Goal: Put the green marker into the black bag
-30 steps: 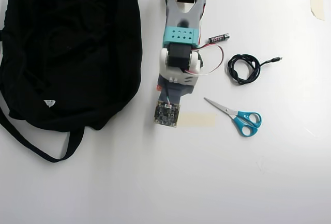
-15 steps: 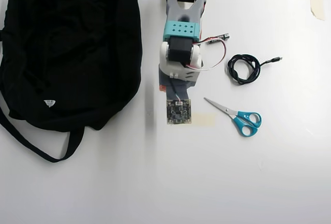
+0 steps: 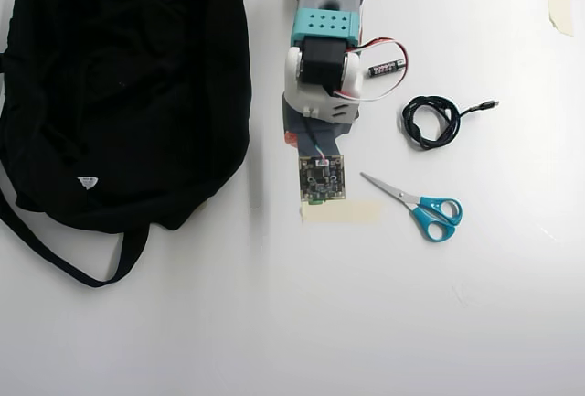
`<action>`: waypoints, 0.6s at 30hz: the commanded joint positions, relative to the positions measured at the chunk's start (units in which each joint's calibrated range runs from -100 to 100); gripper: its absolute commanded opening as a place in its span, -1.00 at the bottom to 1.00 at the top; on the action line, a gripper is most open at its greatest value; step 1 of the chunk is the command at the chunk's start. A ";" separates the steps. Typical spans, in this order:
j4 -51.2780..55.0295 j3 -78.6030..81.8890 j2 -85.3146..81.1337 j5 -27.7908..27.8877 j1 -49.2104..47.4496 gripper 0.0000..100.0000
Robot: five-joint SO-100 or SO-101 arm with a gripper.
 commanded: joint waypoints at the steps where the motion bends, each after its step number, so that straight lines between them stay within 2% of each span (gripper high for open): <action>1: 0.77 2.26 -6.61 -0.15 -0.54 -0.96; 18: 0.77 9.36 -13.83 -0.09 -1.13 -0.96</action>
